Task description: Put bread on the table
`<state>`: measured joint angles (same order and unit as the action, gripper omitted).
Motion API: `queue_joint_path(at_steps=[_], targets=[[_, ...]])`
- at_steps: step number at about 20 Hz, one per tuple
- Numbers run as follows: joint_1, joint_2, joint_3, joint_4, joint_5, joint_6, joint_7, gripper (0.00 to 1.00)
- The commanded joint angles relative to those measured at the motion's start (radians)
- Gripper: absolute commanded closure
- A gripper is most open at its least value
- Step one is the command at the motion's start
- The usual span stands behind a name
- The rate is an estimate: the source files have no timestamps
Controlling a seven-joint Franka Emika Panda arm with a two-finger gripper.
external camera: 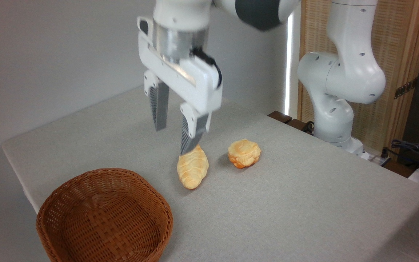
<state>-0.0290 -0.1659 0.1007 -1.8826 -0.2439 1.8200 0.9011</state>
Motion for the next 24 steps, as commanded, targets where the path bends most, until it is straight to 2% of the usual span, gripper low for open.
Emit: queue_joint_path(at_steps=[1, 4, 7, 15, 18, 24], targets=[[0.000, 0.094, -0.071, 0.198, 0.101, -0.186, -0.143, 0.00], [0.000, 0.135, -0.130, 0.232, 0.170, -0.211, -0.180, 0.00], [-0.002, 0.141, -0.144, 0.235, 0.195, -0.209, -0.188, 0.00], [-0.003, 0.135, -0.128, 0.238, 0.183, -0.211, -0.189, 0.00], [-0.008, 0.141, -0.127, 0.260, 0.198, -0.209, -0.179, 0.00], [-0.006, 0.141, -0.125, 0.272, 0.196, -0.206, -0.179, 0.00]])
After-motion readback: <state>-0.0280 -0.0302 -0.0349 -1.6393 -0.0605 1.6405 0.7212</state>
